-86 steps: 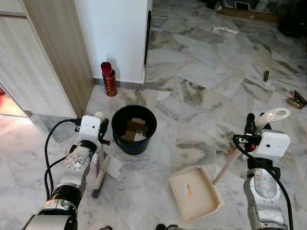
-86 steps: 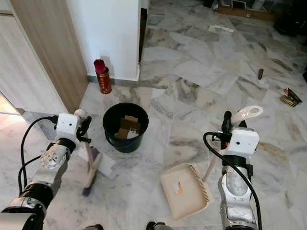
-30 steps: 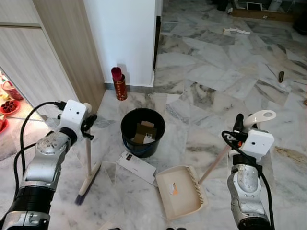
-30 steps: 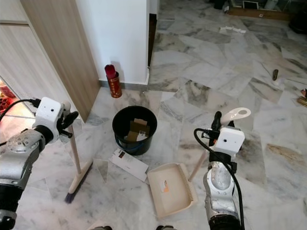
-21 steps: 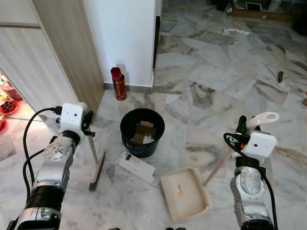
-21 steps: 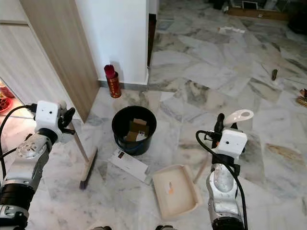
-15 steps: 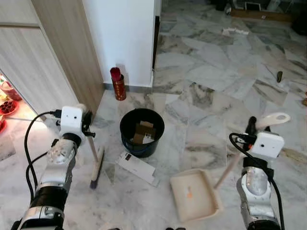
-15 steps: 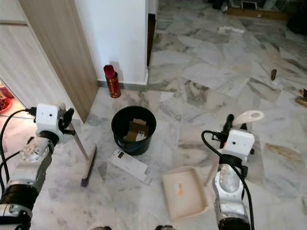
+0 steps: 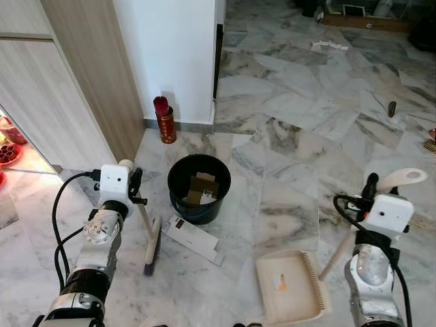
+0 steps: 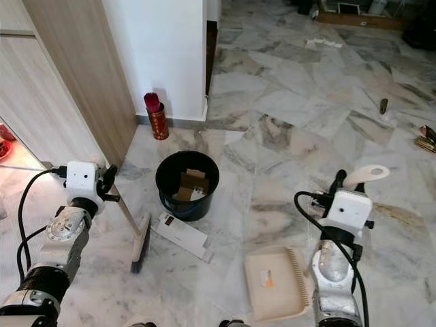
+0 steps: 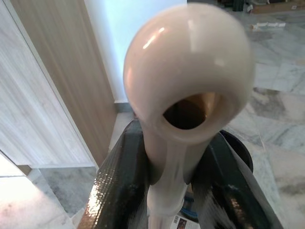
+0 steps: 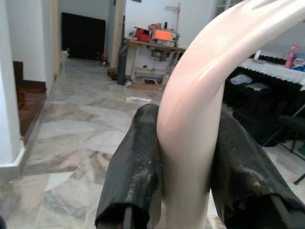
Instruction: Sweep floor
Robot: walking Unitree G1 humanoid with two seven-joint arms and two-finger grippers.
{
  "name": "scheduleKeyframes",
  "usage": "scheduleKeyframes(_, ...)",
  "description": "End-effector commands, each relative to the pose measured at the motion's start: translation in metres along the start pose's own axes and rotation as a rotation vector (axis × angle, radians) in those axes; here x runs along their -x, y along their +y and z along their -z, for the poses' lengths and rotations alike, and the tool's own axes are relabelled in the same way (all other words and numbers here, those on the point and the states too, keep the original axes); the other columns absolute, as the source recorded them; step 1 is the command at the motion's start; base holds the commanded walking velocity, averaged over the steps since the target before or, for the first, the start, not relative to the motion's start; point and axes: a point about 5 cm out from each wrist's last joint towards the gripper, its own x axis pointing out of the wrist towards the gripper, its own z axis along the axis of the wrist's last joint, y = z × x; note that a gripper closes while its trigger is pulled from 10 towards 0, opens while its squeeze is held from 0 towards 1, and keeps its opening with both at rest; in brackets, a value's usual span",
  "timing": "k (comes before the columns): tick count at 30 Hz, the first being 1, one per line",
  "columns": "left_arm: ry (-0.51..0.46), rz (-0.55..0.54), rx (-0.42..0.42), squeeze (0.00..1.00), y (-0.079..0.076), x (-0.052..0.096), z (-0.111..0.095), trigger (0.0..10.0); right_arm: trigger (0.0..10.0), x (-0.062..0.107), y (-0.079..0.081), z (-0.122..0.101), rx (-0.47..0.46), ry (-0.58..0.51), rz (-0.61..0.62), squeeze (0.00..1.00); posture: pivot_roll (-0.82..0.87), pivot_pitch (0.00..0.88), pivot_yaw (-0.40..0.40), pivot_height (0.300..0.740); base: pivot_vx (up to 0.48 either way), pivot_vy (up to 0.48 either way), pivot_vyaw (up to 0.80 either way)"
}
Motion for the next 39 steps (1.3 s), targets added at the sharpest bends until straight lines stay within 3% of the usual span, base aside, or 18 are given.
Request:
scheduleKeyframes(1,-0.02,-0.005,0.007,0.0,-0.001,-0.001,-0.001,10.0,10.0,0.002,-0.001,-0.002,0.004,-0.021,-0.01,0.0,0.01,0.167,-0.048,0.74,0.0,0.0,0.0)
scheduleKeyframes(6,-0.007,0.022,0.012,0.0,-0.005,0.0,0.003,10.0,10.0,0.004,0.002,-0.002,-0.002,-0.018,-0.027,0.0,0.01,0.174,-0.049,0.74,0.0,0.0,0.0)
scheduleKeyframes(11,0.051,0.179,0.043,0.0,-0.02,0.001,0.01,10.0,10.0,0.003,0.004,-0.001,-0.006,-0.015,-0.037,0.0,0.02,0.17,-0.047,0.74,0.0,0.0,0.0)
scheduleKeyframes(16,0.064,0.235,0.043,0.0,-0.025,0.004,0.013,10.0,10.0,0.001,0.006,-0.001,-0.008,-0.013,-0.038,0.0,0.02,0.162,-0.044,0.74,0.0,0.0,0.0)
scheduleKeyframes(33,0.135,0.417,-0.101,0.0,-0.01,0.033,0.018,10.0,10.0,-0.004,0.011,0.001,0.003,-0.003,-0.019,0.0,0.07,0.139,-0.02,0.74,0.0,0.0,0.0)
scheduleKeyframes(39,0.143,0.478,-0.13,0.0,-0.005,0.038,0.007,10.0,10.0,-0.006,0.014,0.0,-0.014,-0.009,-0.014,0.0,0.08,0.141,-0.011,0.74,0.0,0.0,0.0)
